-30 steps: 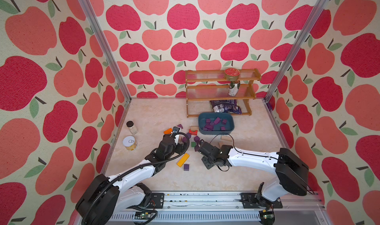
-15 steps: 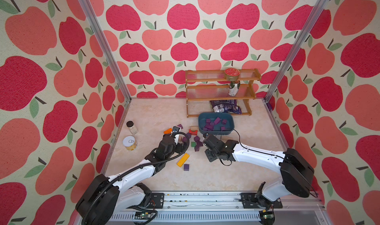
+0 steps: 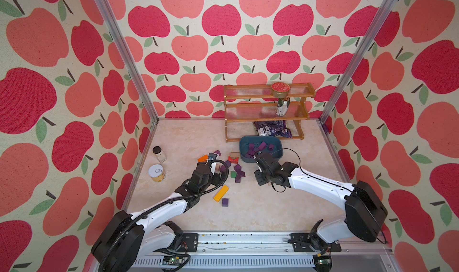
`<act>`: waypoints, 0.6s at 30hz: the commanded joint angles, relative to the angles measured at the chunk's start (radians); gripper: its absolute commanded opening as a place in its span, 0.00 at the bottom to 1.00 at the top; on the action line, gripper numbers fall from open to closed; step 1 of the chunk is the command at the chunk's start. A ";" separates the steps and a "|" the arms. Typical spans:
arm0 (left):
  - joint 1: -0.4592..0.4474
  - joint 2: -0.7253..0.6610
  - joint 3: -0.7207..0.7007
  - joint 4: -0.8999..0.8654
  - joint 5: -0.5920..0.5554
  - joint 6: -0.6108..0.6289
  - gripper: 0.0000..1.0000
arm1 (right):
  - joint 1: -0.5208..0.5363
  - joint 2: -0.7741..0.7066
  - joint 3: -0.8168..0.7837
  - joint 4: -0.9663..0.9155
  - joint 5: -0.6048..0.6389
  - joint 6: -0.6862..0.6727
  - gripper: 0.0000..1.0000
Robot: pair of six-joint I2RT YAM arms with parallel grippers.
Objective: Pick purple bricks into the storage bin
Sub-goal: Place the building block in the storage box.
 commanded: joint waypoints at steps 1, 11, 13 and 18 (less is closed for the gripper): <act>0.006 0.004 0.033 -0.023 0.011 -0.020 0.99 | -0.046 -0.028 0.053 0.030 -0.018 -0.053 0.19; 0.008 0.032 0.041 -0.021 0.027 -0.003 0.99 | -0.174 -0.003 0.122 0.076 -0.064 -0.085 0.19; 0.011 0.045 0.045 -0.022 0.028 -0.002 0.99 | -0.200 0.000 0.132 0.096 -0.082 -0.082 0.19; 0.011 0.057 0.055 -0.033 0.036 -0.008 0.99 | -0.259 0.037 0.176 0.123 -0.094 -0.080 0.20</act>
